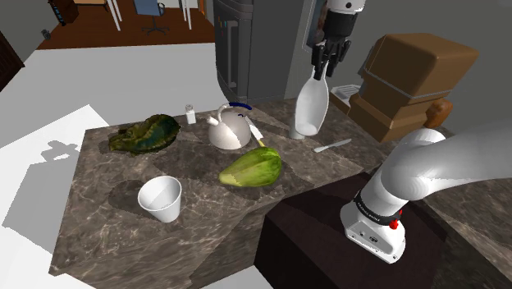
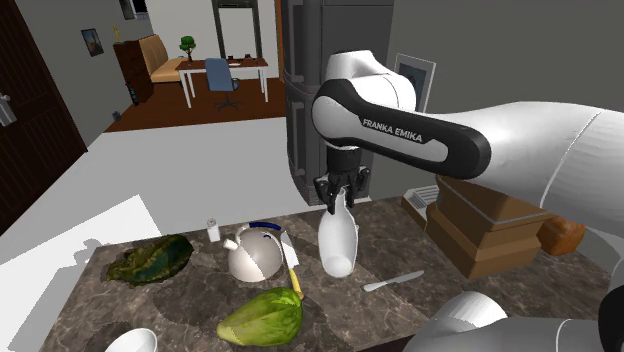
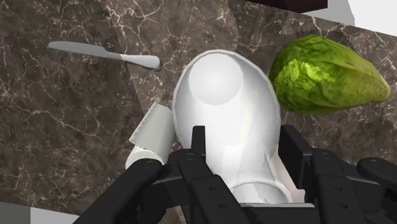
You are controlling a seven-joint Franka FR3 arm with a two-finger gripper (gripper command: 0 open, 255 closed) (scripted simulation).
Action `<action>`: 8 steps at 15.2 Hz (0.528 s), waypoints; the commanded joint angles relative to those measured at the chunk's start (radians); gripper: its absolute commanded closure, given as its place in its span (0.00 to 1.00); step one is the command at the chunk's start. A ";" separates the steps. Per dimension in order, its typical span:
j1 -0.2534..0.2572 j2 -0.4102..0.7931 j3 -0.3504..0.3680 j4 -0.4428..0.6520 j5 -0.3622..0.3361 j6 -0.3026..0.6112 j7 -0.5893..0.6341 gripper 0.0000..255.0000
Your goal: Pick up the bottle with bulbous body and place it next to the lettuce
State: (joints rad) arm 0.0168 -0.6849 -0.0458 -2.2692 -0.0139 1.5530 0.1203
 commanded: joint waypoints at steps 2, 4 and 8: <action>-0.001 -0.008 -0.002 -0.045 -0.002 0.038 -0.002 1.00; -0.001 -0.013 -0.003 -0.076 -0.002 0.064 -0.002 1.00; -0.002 -0.020 -0.004 -0.135 -0.003 0.115 -0.003 1.00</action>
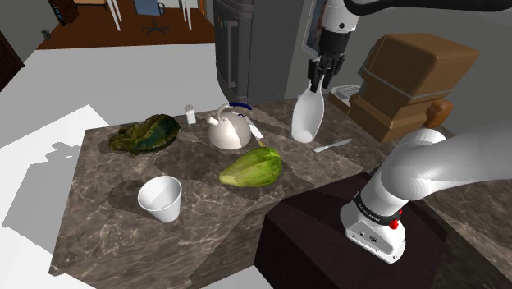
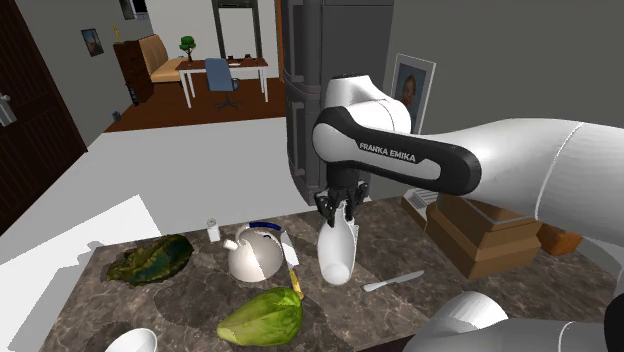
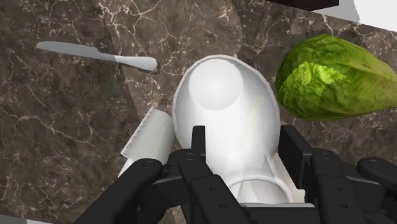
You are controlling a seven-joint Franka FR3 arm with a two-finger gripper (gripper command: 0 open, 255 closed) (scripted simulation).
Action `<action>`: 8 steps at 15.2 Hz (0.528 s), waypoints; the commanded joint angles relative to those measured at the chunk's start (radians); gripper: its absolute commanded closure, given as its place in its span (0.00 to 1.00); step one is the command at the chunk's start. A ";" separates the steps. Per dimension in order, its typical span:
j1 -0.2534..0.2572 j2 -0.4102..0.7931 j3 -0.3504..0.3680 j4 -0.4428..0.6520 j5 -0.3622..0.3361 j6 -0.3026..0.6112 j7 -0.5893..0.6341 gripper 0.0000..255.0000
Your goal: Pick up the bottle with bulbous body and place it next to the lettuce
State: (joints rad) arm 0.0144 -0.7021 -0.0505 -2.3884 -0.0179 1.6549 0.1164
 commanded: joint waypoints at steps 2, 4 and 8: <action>0.000 -0.006 0.000 -0.044 0.000 0.039 0.001 1.00; 0.000 -0.007 0.000 -0.072 -0.001 0.065 0.001 1.00; -0.001 -0.008 -0.002 -0.126 -0.002 0.119 0.001 1.00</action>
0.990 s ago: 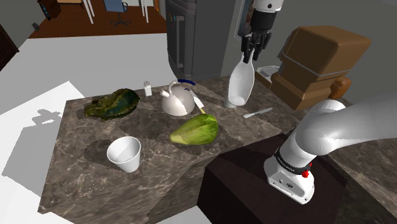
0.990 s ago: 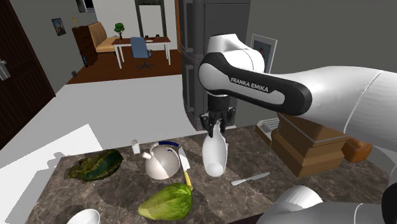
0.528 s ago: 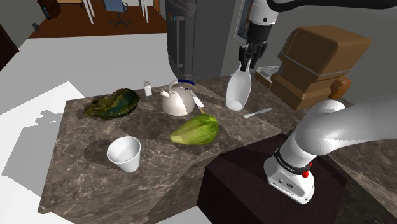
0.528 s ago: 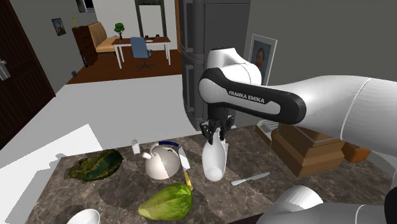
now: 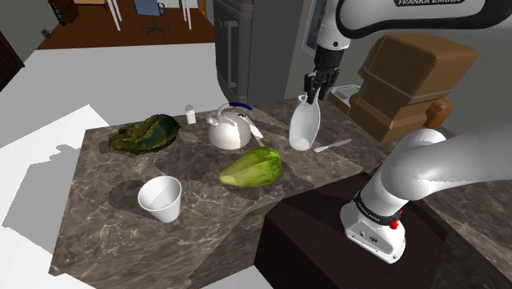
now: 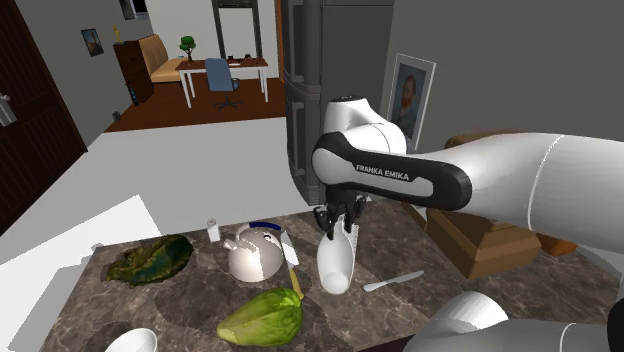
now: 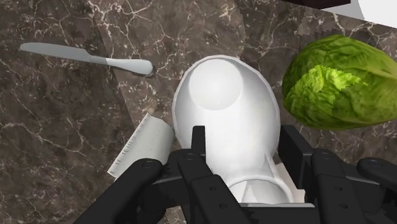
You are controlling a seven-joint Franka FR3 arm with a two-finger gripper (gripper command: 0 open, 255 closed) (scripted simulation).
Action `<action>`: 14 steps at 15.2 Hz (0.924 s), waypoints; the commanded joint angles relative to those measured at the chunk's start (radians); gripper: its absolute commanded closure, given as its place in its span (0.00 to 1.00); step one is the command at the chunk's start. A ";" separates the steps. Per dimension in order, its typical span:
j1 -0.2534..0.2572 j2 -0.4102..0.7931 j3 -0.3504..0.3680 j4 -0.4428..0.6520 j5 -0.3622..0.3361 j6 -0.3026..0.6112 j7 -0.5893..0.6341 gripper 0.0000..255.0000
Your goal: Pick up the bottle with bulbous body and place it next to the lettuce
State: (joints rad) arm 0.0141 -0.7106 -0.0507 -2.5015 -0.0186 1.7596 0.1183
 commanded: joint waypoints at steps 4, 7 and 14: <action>-0.001 0.005 -0.003 -0.064 -0.002 0.070 -0.002 1.00; -0.002 0.010 -0.004 -0.101 -0.003 0.112 -0.002 1.00; -0.002 0.032 -0.007 -0.176 -0.005 0.209 -0.003 1.00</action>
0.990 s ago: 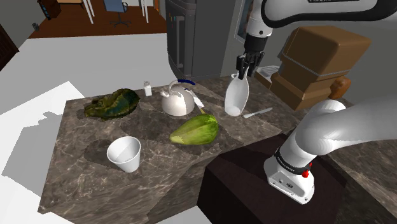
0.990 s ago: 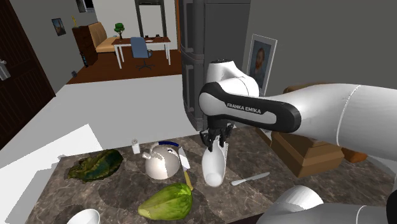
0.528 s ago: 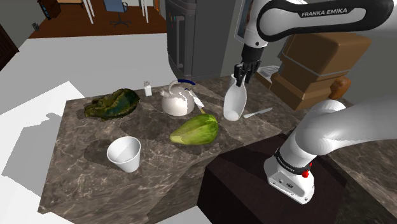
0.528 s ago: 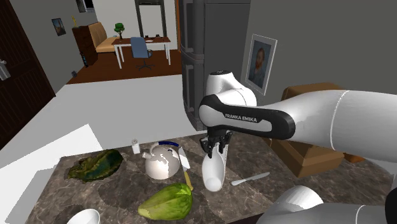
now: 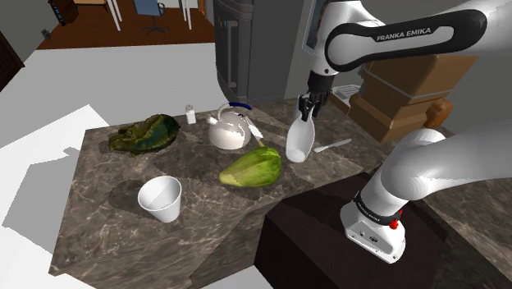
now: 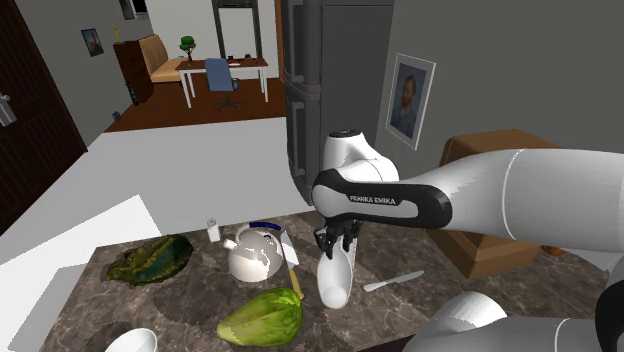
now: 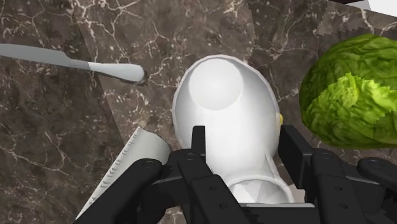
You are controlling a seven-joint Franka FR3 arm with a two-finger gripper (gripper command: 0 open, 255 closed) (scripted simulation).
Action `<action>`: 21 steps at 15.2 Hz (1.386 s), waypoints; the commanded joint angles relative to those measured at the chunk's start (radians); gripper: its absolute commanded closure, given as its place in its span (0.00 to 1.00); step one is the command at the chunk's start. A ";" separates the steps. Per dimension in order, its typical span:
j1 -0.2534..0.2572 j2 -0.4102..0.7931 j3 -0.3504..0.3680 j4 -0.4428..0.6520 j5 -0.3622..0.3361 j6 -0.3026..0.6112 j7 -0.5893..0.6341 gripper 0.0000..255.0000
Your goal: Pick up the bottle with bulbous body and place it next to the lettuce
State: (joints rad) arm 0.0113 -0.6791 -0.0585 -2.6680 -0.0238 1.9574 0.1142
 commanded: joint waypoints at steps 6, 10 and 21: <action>0.000 0.000 0.001 -0.009 0.000 0.011 0.001 1.00; 0.000 0.000 0.001 -0.009 0.000 0.011 0.001 0.00; 0.001 -0.021 0.003 0.105 0.002 -0.125 0.001 0.00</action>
State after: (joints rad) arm 0.0125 -0.6991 -0.0548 -2.5641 -0.0213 1.8351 0.1154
